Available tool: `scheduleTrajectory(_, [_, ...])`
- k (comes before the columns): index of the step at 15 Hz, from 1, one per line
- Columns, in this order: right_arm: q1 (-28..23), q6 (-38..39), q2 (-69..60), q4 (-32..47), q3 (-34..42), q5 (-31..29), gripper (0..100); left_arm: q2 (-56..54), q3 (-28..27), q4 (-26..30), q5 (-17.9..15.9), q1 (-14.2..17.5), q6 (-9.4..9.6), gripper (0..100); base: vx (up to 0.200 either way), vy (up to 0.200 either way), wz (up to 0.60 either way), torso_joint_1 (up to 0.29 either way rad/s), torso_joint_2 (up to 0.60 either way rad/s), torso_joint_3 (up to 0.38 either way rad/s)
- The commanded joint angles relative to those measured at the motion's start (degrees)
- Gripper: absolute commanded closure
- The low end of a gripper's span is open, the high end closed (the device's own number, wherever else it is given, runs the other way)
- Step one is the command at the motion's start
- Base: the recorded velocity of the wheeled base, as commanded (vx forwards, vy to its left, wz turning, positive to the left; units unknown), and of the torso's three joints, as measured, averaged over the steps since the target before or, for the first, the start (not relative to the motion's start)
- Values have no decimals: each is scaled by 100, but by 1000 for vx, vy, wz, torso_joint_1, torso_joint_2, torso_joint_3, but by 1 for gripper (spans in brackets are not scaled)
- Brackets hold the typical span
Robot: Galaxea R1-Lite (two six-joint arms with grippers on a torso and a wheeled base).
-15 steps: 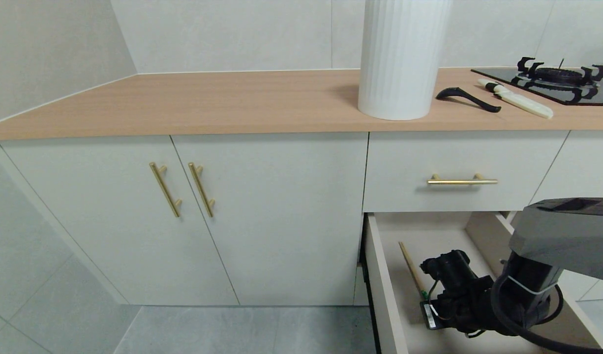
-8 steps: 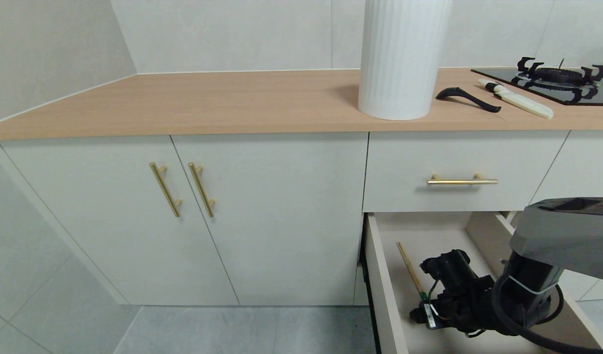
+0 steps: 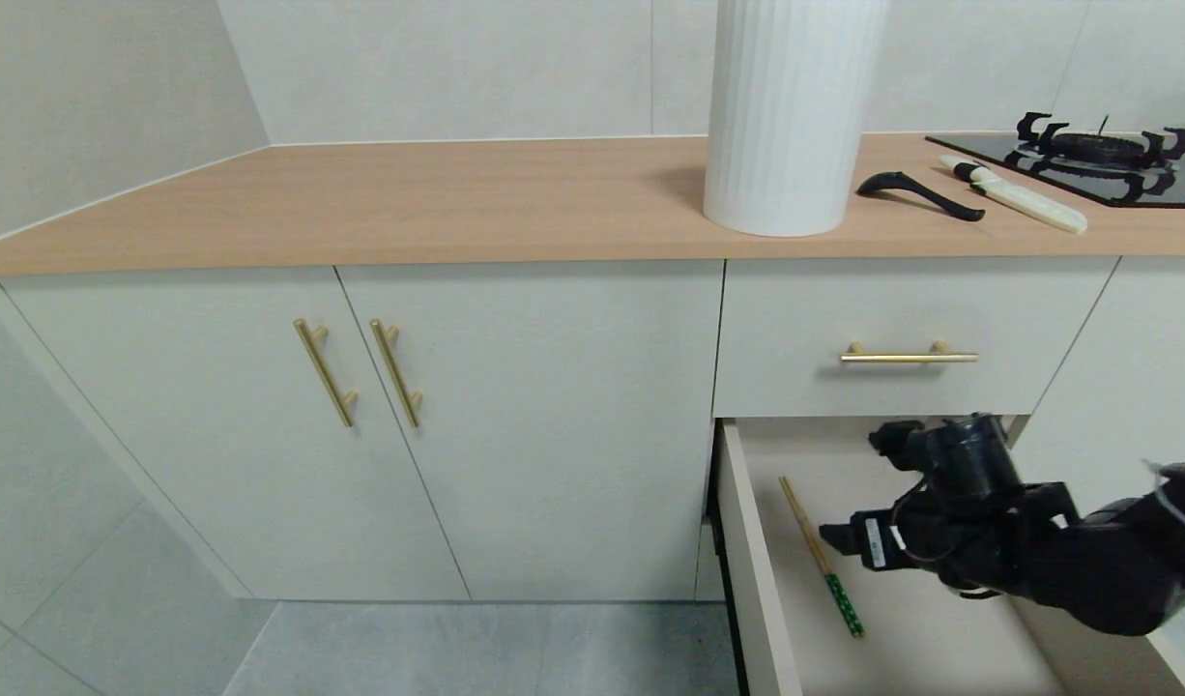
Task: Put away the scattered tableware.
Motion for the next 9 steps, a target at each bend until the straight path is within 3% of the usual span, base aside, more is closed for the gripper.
scheduleTrajectory(1, [-398,-550,-1514,-47,225,-12,0,2,0,-2,2,0,-2,0,0,0,0,0,0,0])
scheduleTrajectory(9, [-653,-928,-2701,-47,208,-3,0,2,0,-2,2,0,-2,0,0,0,0,0,0,0])
